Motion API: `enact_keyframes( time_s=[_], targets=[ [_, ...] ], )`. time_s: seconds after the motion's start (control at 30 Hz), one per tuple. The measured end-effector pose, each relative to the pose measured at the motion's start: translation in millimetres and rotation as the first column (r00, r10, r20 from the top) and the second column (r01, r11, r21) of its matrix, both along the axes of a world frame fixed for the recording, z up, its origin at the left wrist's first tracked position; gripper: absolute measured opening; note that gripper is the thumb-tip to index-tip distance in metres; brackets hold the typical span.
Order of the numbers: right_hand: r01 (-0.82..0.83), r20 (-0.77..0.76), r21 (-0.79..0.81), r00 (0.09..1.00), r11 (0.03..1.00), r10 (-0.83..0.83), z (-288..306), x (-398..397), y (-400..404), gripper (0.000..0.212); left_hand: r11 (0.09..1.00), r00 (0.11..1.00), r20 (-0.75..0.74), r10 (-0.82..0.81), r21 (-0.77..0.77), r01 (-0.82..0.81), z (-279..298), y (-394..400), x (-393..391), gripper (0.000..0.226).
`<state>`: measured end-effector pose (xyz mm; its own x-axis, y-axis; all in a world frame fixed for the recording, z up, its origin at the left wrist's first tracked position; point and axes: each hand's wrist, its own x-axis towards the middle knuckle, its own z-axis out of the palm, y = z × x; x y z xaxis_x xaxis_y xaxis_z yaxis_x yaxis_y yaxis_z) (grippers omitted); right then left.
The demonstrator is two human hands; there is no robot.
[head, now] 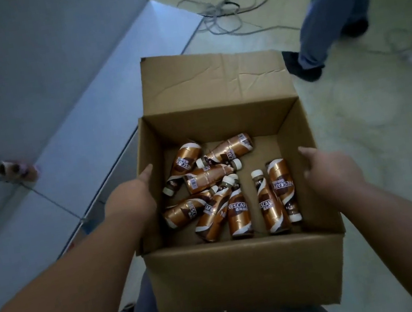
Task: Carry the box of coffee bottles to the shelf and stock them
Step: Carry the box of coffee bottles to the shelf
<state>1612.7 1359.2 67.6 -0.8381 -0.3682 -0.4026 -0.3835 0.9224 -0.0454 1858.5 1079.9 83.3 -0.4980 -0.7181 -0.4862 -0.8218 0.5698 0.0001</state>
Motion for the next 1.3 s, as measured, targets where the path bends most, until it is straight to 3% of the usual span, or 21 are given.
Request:
enact_keyframes(
  time_s=[0.33,0.73,0.87,1.03,1.2,1.3],
  targets=[
    [0.363,0.017,0.063,0.931,0.930,-0.364,-115.7,64.3,8.4,0.059,0.953,0.956,0.004,-0.293,0.078,0.292,-129.7,-53.2,-42.2,0.088],
    [0.458,0.021,0.053,0.888,0.888,-0.459,-428.4,129.2,21.5,0.054,0.901,0.892,0.138,-0.431,0.116,0.417,-422.9,-38.9,-31.7,0.089],
    [0.462,0.031,0.043,0.886,0.886,-0.463,-499.2,149.5,24.6,0.055,0.913,0.911,0.071,-0.406,0.075,0.401,-498.4,-39.9,-11.3,0.087],
    [0.482,-0.030,-0.029,0.875,0.876,-0.482,-529.5,168.6,25.4,0.056,0.890,0.889,-0.052,-0.455,0.008,0.456,-533.8,-45.6,1.4,0.082],
    [0.485,0.108,0.175,0.856,0.857,-0.506,-499.1,167.4,12.0,0.060,0.864,0.860,0.084,-0.503,0.075,0.498,-508.6,-43.6,-2.1,0.068],
    [0.464,-0.080,0.228,0.885,0.856,-0.458,-484.7,179.9,-3.0,0.046,0.835,0.841,0.003,-0.542,-0.111,0.539,-493.6,-32.0,2.2,0.036]
  ],
)
